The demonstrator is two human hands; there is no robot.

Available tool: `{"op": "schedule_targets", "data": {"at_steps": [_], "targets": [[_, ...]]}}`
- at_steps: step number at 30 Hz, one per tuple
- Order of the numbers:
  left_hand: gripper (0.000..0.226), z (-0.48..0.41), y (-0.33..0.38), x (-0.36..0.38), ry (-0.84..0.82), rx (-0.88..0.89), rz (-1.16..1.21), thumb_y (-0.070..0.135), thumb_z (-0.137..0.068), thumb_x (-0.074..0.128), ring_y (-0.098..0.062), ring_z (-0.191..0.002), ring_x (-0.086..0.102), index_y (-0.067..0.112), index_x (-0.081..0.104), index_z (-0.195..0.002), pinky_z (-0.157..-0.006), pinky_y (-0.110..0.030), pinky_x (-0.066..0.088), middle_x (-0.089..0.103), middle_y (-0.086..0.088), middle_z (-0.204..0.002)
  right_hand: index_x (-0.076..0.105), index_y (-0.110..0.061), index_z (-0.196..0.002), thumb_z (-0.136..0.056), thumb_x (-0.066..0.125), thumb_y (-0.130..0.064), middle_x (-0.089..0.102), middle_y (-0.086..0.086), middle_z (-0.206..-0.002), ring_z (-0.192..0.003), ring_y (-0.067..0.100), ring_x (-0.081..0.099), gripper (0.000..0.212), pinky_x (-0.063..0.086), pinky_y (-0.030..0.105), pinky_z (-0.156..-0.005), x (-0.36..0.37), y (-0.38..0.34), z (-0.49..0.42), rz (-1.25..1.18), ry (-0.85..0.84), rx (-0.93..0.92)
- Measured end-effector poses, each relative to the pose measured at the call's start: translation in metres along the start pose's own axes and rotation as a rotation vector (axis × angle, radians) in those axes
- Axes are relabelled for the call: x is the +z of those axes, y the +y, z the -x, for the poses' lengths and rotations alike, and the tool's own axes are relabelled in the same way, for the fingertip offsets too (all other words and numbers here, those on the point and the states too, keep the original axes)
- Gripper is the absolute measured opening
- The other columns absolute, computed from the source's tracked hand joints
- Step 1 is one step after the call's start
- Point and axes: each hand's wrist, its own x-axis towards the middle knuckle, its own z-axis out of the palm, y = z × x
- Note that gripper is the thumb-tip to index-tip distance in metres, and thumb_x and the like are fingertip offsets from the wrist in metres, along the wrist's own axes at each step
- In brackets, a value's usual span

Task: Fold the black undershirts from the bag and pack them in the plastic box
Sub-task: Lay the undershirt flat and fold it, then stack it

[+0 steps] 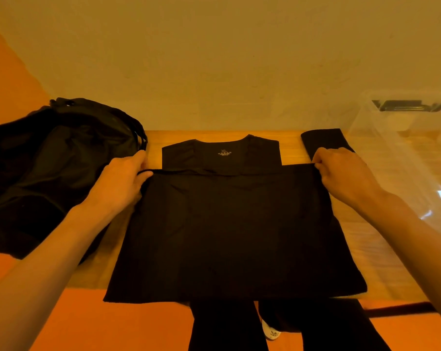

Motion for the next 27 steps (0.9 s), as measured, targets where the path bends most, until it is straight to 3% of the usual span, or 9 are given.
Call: {"op": "schedule_targets", "data": {"at_steps": [2, 6, 10, 15, 19, 27], "targets": [[0.013, -0.001, -0.002, -0.001, -0.04, -0.029, 0.059, 0.02, -0.094, 0.07, -0.018, -0.075, 0.061, 0.014, 0.059, -0.097, -0.067, -0.039, 0.052, 0.063, 0.001, -0.078, 0.065, -0.008, -0.102, -0.101, 0.052, -0.013, 0.064, 0.008, -0.086, -0.082, 0.025, 0.057, 0.014, 0.052, 0.046, -0.069, 0.002, 0.001, -0.001, 0.008, -0.019, -0.011], [0.011, -0.005, -0.003, -0.002, -0.152, -0.099, 0.081, 0.018, -0.09, 0.075, -0.016, -0.081, 0.063, 0.015, 0.07, -0.098, -0.067, -0.024, 0.044, 0.064, 0.004, -0.086, 0.068, -0.008, -0.104, -0.101, 0.056, -0.015, 0.066, 0.008, -0.091, -0.089, 0.026, 0.059, 0.015, 0.052, 0.044, -0.076, 0.007, 0.004, -0.004, 0.002, -0.042, 0.006], [0.024, -0.009, -0.003, -0.004, -0.249, -0.159, 0.142, 0.02, -0.095, 0.069, -0.011, -0.071, 0.068, 0.021, 0.067, -0.118, -0.07, -0.024, 0.05, 0.065, 0.005, -0.099, 0.069, -0.01, -0.106, -0.099, 0.06, -0.018, 0.067, 0.007, -0.094, -0.096, 0.026, 0.058, 0.014, 0.049, 0.04, -0.08, 0.009, 0.005, -0.006, -0.029, -0.065, 0.04], [0.019, -0.014, -0.008, -0.004, -0.232, -0.222, 0.269, 0.008, -0.097, 0.065, -0.005, -0.065, 0.07, 0.021, 0.068, -0.109, -0.062, -0.032, 0.058, 0.07, 0.002, -0.095, 0.07, -0.01, -0.108, -0.098, 0.062, -0.016, 0.067, 0.006, -0.093, -0.098, 0.026, 0.058, 0.014, 0.046, 0.037, -0.08, 0.008, 0.006, -0.008, -0.058, -0.056, 0.052], [0.014, -0.013, -0.001, 0.0, -0.054, -0.314, 0.32, 0.003, -0.097, 0.064, -0.009, -0.059, 0.07, 0.017, 0.065, -0.095, -0.052, -0.021, 0.053, 0.069, -0.002, -0.088, 0.07, -0.01, -0.109, -0.097, 0.062, -0.016, 0.066, 0.006, -0.095, -0.098, 0.026, 0.058, 0.015, 0.047, 0.038, -0.082, 0.008, 0.006, -0.009, -0.065, -0.048, 0.046], [0.013, -0.01, 0.007, 0.006, 0.177, -0.391, 0.258, 0.005, -0.1, 0.057, -0.012, -0.055, 0.068, 0.016, 0.062, -0.101, -0.047, -0.025, 0.052, 0.066, 0.001, -0.083, 0.072, -0.008, -0.106, -0.099, 0.06, -0.014, 0.067, 0.011, -0.094, -0.09, 0.029, 0.06, 0.015, 0.051, 0.041, -0.076, 0.01, 0.005, -0.011, -0.026, 0.105, 0.004]]}}
